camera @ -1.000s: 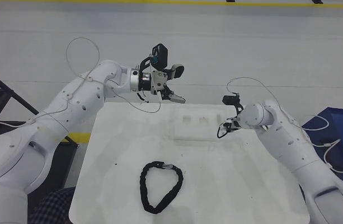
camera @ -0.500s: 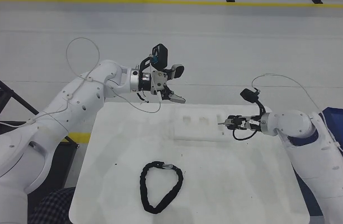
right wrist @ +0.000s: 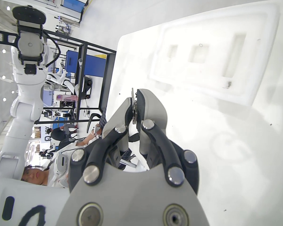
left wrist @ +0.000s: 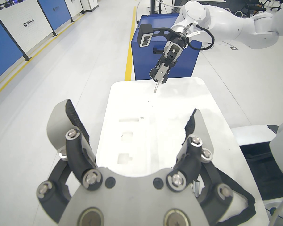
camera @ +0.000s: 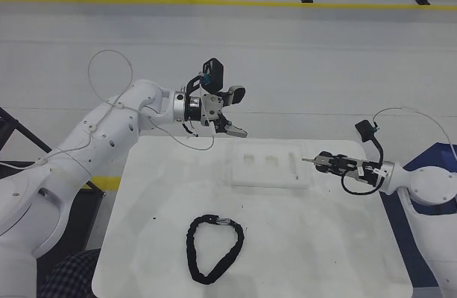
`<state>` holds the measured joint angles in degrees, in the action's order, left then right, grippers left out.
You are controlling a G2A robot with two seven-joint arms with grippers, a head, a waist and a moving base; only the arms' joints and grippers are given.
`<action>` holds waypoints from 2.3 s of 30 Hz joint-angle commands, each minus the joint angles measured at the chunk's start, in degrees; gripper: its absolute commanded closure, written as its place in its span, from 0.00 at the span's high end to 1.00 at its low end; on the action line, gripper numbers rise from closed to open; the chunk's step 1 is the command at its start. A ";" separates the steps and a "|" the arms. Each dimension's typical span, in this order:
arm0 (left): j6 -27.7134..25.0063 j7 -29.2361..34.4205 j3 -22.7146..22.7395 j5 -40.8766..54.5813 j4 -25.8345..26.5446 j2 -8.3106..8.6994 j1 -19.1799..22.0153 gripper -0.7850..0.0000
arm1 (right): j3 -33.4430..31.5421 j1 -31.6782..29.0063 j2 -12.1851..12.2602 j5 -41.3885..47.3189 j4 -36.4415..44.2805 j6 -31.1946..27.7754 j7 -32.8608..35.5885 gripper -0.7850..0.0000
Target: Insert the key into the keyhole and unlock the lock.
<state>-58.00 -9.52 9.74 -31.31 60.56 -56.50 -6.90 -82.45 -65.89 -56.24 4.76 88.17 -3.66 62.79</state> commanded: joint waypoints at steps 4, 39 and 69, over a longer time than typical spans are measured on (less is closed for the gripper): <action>0.00 0.00 0.00 0.01 0.00 0.00 0.00 1.00 | 0.17 0.35 -0.01 0.47 -0.59 -0.60 0.33 0.00; 0.00 6.51 0.00 -7.67 6.74 1.41 -12.90 1.00 | 0.17 0.35 -0.01 0.47 -0.59 -0.60 0.33 0.00; 0.00 28.23 0.00 -0.84 6.61 -0.43 -19.15 1.00 | 0.17 0.35 -0.01 0.47 -0.59 -0.60 0.33 0.00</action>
<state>-58.00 18.71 9.74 -32.15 67.17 -56.92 -26.05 -82.28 -65.55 -56.25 5.23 87.58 -4.25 63.12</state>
